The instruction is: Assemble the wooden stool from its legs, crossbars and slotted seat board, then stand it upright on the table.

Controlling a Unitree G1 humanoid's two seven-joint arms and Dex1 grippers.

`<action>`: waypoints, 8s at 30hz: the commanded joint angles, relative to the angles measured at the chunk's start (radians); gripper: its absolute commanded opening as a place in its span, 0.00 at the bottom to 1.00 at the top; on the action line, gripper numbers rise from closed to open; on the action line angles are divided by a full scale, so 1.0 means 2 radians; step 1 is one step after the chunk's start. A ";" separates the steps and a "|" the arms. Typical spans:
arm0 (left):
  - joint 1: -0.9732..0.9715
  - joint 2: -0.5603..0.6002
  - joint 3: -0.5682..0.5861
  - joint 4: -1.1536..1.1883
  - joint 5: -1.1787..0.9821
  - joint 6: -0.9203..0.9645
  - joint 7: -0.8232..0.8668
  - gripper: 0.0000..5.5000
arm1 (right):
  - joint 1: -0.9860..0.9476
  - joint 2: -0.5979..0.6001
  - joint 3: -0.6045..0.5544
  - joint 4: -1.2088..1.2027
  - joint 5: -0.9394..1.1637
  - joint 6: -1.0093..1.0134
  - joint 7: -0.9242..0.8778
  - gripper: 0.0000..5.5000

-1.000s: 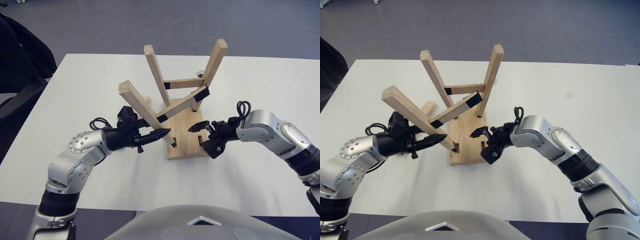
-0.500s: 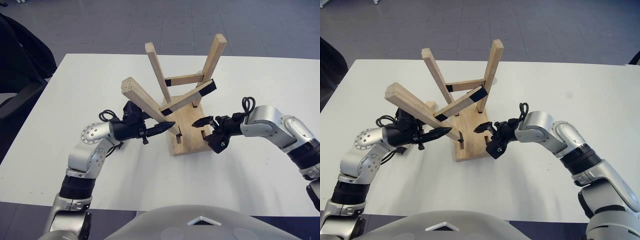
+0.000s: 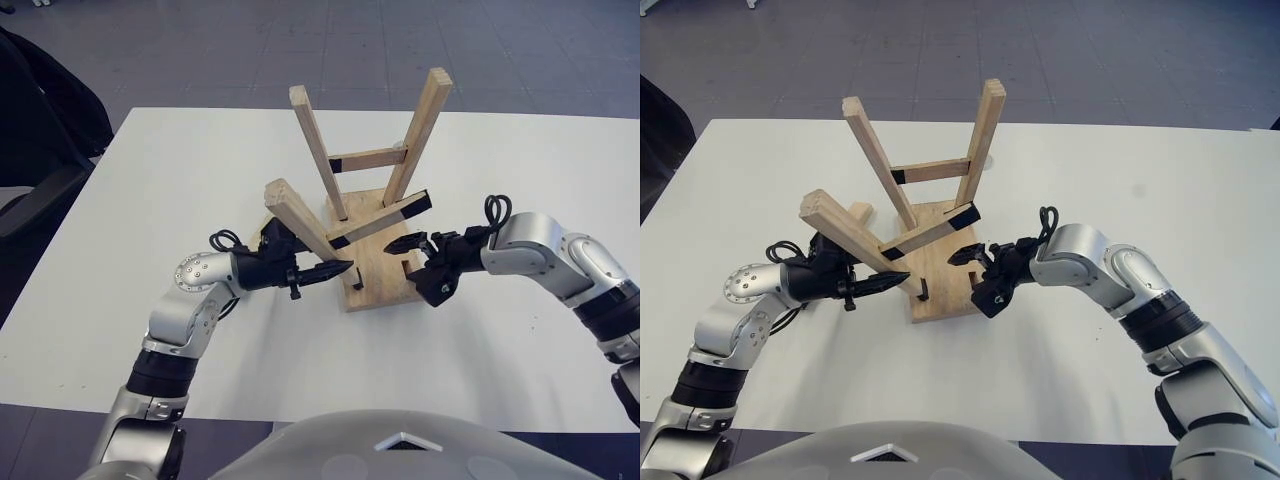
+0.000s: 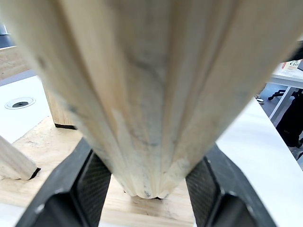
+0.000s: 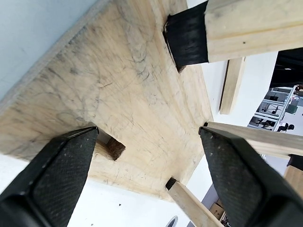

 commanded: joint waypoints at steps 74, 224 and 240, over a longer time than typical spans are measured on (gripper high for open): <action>0.038 0.099 -0.127 -0.027 0.176 0.067 0.108 0.37 | 0.208 0.053 -0.102 -0.087 0.098 0.203 -0.034 0.71; -0.065 0.182 0.324 -0.222 -0.623 0.300 0.331 0.38 | -0.090 0.271 -0.473 -0.178 1.023 0.933 -0.282 0.97; -0.042 0.183 0.269 -0.268 -0.664 0.279 0.335 0.38 | -0.106 0.253 -0.327 -0.176 1.227 0.802 -0.380 0.91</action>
